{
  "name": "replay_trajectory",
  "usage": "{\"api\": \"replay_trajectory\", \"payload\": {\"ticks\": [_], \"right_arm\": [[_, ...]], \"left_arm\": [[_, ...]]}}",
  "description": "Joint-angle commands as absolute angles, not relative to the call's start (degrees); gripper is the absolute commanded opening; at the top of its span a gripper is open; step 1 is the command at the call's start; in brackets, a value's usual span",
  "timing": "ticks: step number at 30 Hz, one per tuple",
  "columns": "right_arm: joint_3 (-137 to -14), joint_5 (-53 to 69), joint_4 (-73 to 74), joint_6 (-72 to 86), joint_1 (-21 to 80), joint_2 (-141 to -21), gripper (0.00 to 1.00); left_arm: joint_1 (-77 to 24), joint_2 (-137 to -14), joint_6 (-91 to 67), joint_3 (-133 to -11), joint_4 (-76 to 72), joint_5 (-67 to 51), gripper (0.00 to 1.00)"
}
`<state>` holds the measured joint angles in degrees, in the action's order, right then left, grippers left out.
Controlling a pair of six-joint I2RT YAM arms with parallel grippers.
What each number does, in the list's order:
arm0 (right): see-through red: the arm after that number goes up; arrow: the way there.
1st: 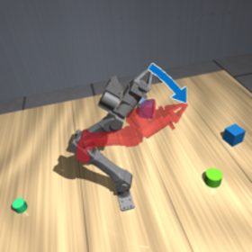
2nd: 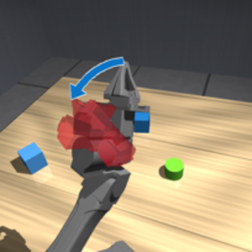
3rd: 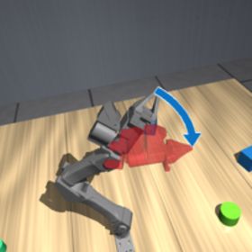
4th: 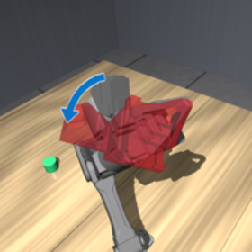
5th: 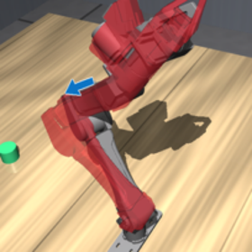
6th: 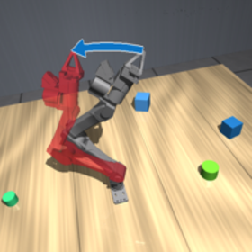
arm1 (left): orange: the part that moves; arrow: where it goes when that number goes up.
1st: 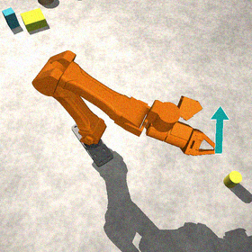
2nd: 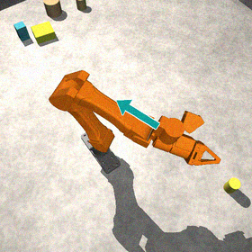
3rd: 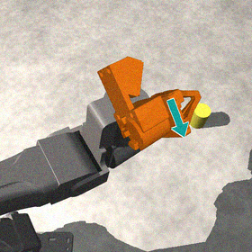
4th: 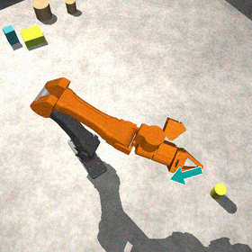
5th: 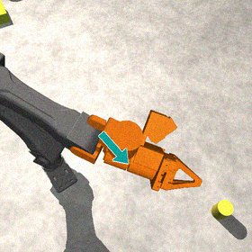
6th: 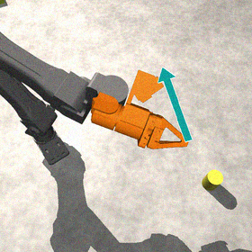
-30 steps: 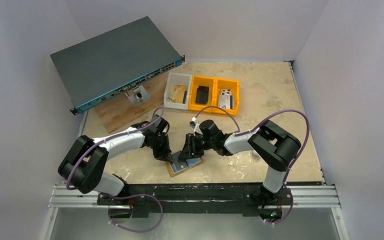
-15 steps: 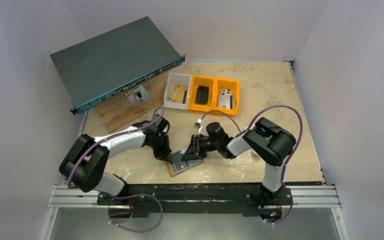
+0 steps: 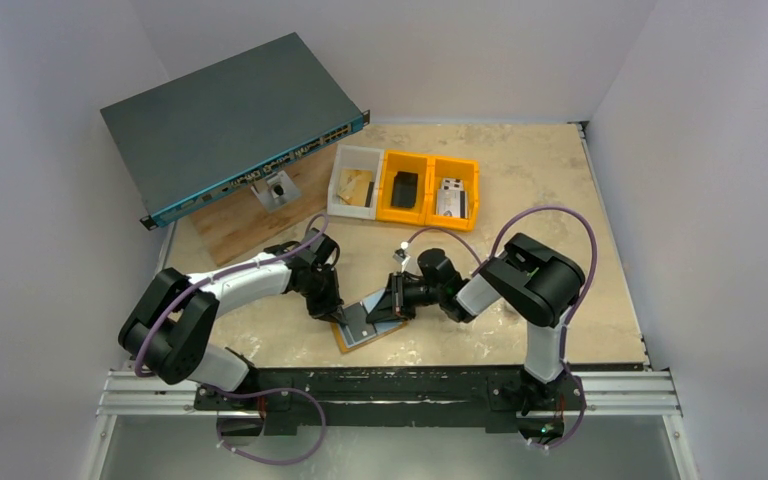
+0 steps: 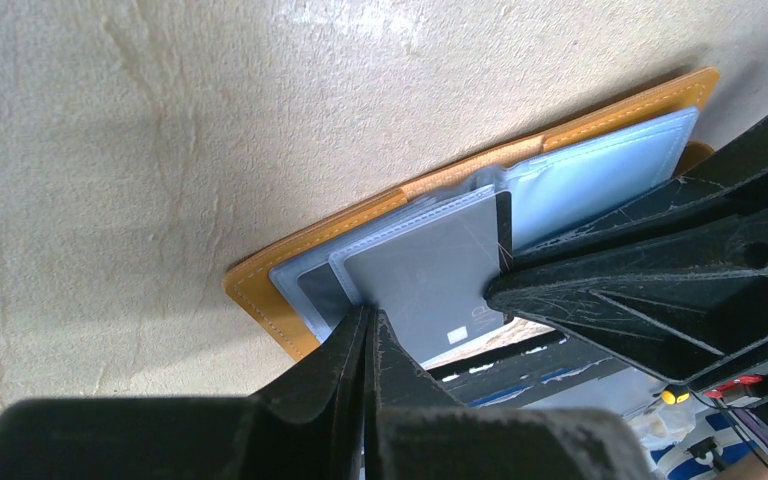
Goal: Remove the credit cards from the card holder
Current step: Remove the credit card from the card holder.
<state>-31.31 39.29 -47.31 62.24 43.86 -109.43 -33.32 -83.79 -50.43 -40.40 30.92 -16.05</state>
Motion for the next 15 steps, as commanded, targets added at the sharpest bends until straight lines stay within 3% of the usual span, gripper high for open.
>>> {"api": "replay_trajectory", "payload": {"ticks": [1,15], "right_arm": [[-29.97,39.83,-49.48,63.01,43.47,-109.08,0.05],[-26.01,35.87,-48.45,63.04,40.60,-107.41,0.02]], "left_arm": [[-33.25,-86.75,-50.03,-38.68,31.35,-8.20,0.00],[-33.01,-87.12,-49.45,-38.56,33.28,-6.21,0.00]]}}
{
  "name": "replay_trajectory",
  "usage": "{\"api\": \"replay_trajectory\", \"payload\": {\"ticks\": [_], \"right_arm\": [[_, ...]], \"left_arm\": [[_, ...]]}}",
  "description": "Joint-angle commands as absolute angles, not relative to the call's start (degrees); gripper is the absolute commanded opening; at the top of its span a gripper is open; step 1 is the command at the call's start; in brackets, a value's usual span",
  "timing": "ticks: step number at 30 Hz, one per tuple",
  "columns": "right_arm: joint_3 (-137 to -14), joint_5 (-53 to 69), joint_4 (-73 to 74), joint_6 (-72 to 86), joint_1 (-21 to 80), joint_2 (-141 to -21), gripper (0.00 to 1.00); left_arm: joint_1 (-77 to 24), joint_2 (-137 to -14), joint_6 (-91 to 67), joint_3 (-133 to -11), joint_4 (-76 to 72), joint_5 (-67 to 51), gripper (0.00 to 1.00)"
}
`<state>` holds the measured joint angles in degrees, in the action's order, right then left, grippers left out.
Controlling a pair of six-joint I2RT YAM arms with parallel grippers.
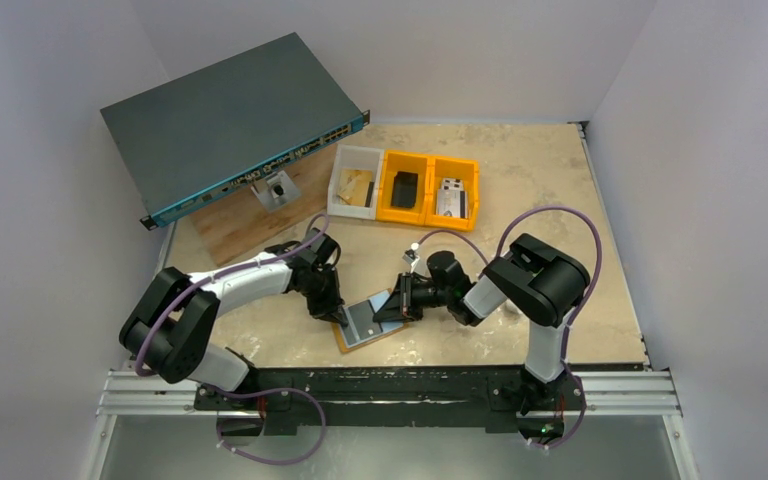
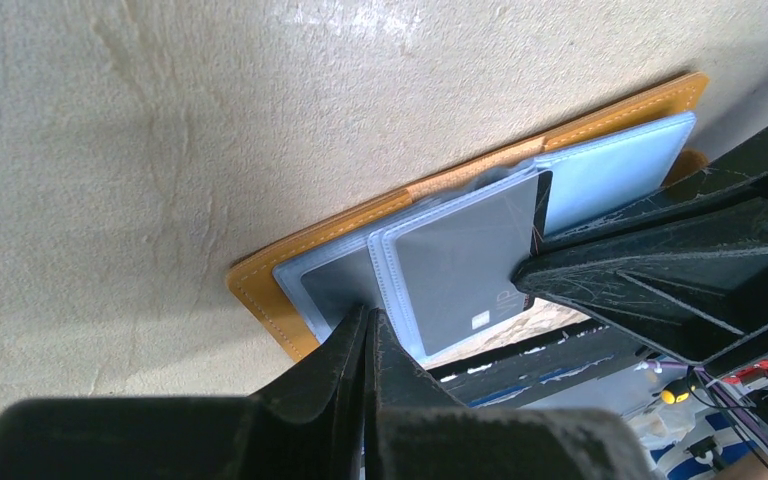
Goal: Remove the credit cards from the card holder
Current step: Remove the credit card from the card holder.
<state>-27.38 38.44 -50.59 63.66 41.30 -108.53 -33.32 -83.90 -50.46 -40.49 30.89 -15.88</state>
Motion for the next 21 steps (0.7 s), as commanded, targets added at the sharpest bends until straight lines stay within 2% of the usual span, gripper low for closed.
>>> {"api": "replay_trajectory", "payload": {"ticks": [1,8,15,21], "right_arm": [[-26.00,35.84,-48.45,63.06,40.59,-107.40,0.04],[-26.33,37.83,-51.59,64.11,40.52,-108.59,0.22],[-27.12,38.17,-52.79,64.86,40.53,-109.76,0.23],[-27.85,38.81,-53.43,65.22,40.58,-110.94,0.19]], "left_arm": [[-33.04,-87.18,-49.42,-38.58,33.22,-6.21,0.00],[-32.96,-87.11,-49.22,-38.58,32.84,-6.48,0.00],[-33.03,-87.41,-49.22,-38.67,32.63,-6.83,0.00],[-33.05,-87.62,-49.22,-38.81,32.42,-7.12,0.00]]}}
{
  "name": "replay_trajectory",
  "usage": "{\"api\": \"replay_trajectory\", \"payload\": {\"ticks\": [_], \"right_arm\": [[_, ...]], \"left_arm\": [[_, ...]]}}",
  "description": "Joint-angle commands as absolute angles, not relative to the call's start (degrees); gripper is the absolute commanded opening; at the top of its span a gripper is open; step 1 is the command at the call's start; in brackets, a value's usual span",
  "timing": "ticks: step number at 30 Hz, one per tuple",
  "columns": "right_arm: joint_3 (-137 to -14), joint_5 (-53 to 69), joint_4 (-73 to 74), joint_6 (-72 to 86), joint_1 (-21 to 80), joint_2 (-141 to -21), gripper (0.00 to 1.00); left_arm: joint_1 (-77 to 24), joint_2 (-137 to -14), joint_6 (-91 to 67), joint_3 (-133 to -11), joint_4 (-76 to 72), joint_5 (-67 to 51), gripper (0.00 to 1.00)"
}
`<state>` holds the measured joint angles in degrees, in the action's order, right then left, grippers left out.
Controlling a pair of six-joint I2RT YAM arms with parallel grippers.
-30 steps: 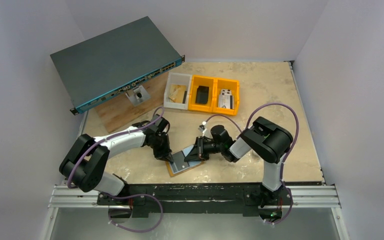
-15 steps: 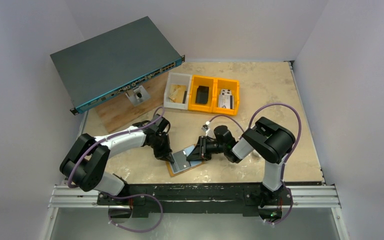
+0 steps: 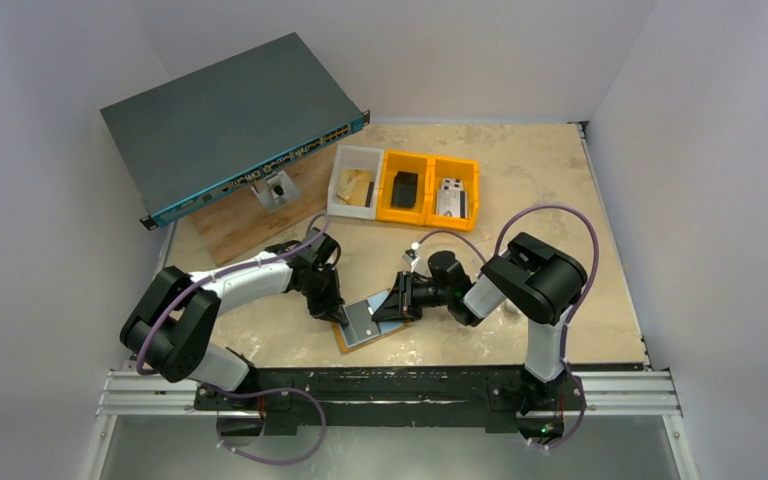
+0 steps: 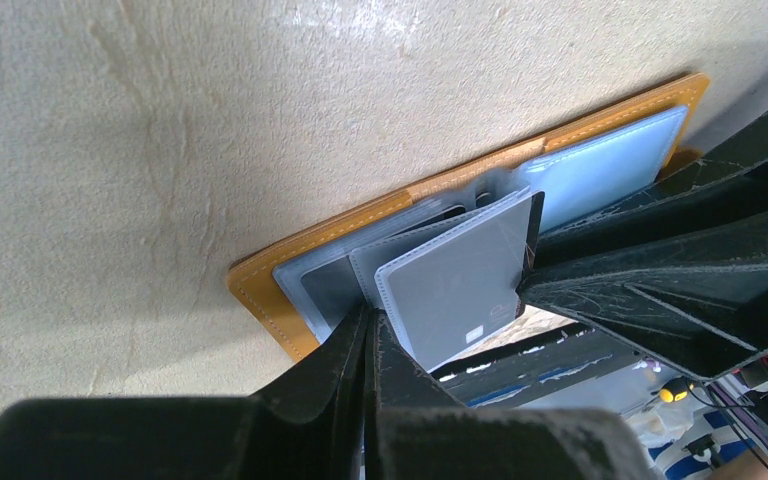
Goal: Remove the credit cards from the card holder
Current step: Remove the credit card from the card holder.
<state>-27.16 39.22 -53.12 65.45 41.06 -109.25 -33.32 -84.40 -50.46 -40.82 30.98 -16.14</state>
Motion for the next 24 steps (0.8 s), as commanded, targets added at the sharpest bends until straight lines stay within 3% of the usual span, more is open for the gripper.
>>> {"api": "replay_trajectory", "payload": {"ticks": [1,13,24], "right_arm": [[-27.94,38.84,-53.54,65.38,40.58,-110.99,0.19],[-29.25,39.11,-52.49,64.86,41.03,-111.09,0.17],[-27.40,38.12,-52.74,65.30,40.62,-110.26,0.02]], "left_arm": [[-33.10,-87.58,-49.14,-38.84,32.43,-7.13,0.00],[-33.05,-87.72,-49.06,-39.11,32.40,-7.31,0.00],[-32.97,-87.73,-49.04,-39.12,33.53,-6.28,0.00]]}}
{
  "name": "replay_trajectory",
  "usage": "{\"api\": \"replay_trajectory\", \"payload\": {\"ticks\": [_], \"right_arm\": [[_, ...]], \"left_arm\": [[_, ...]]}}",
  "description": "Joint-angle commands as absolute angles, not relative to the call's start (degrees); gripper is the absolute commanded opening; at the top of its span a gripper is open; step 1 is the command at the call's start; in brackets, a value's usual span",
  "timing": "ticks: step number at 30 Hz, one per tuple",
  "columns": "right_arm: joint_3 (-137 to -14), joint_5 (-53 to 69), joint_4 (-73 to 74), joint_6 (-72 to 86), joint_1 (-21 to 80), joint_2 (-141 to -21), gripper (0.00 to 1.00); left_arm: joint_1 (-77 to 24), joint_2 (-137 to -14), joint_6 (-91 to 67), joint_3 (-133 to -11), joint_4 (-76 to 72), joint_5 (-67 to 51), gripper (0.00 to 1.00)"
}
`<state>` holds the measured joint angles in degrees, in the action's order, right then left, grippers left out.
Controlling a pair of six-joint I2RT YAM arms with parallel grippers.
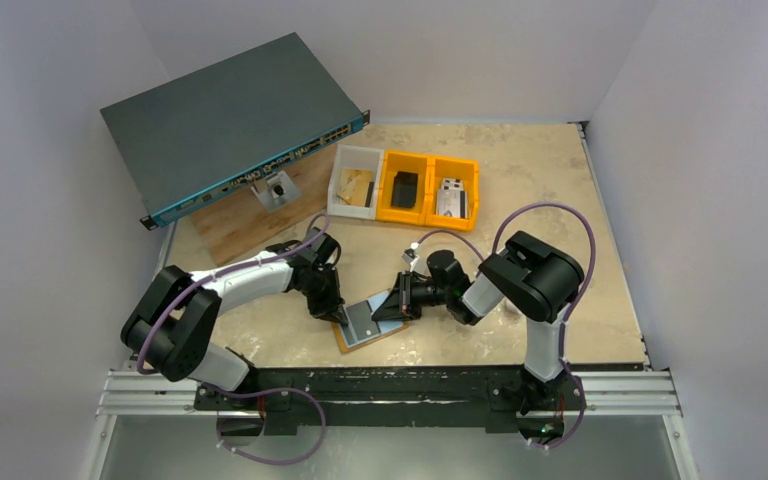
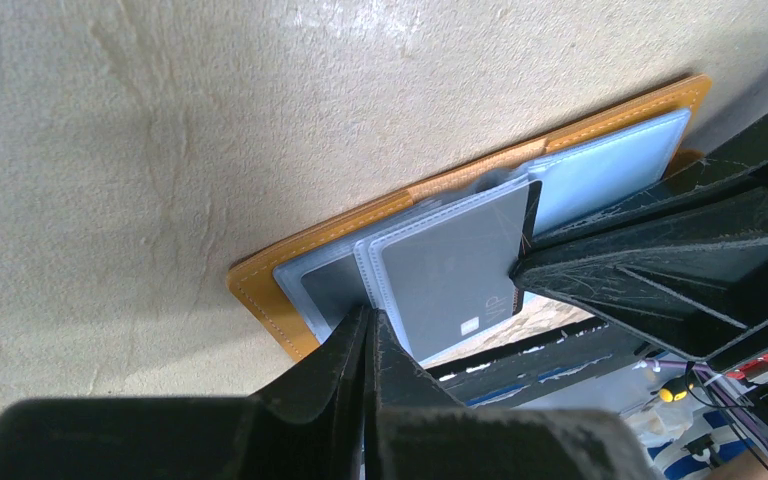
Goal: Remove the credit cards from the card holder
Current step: Remove the credit card from the card holder.
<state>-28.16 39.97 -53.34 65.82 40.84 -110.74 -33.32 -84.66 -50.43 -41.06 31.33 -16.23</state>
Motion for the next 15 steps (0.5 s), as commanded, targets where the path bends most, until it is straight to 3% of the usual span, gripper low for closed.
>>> {"api": "replay_trajectory", "payload": {"ticks": [1,15], "right_arm": [[-27.11,37.86,-52.82,65.35,40.60,-110.22,0.02],[-24.41,33.59,-47.04,62.54,37.36,-106.20,0.00]], "left_arm": [[-32.99,-87.79,-49.05,-39.03,33.57,-6.20,0.00],[-32.56,-87.32,-48.65,-38.58,34.14,-5.65,0.00]]}}
